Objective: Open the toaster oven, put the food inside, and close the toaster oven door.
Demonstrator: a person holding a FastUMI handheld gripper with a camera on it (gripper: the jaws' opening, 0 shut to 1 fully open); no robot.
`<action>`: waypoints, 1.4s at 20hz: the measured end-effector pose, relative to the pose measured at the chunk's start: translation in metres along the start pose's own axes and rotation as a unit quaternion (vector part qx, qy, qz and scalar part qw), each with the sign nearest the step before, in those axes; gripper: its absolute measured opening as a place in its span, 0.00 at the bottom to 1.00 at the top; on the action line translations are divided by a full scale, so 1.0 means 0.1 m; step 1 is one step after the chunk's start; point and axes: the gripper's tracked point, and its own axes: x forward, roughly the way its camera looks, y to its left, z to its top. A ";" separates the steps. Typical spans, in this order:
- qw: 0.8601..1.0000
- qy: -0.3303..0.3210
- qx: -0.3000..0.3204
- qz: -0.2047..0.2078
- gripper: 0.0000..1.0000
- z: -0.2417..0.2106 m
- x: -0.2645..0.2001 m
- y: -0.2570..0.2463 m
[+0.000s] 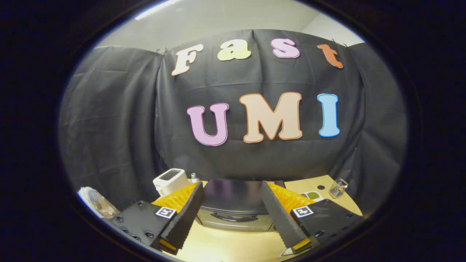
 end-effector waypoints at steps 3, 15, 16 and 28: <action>1.000 0.016 0.002 -0.002 1.00 -0.24 0.16 0.06; 0.995 0.079 -0.015 -0.054 1.00 -1.24 1.06 0.01; 0.995 0.079 -0.015 -0.053 1.00 -1.30 1.13 0.02; 0.994 0.097 0.000 -0.045 0.99 -1.72 1.48 0.00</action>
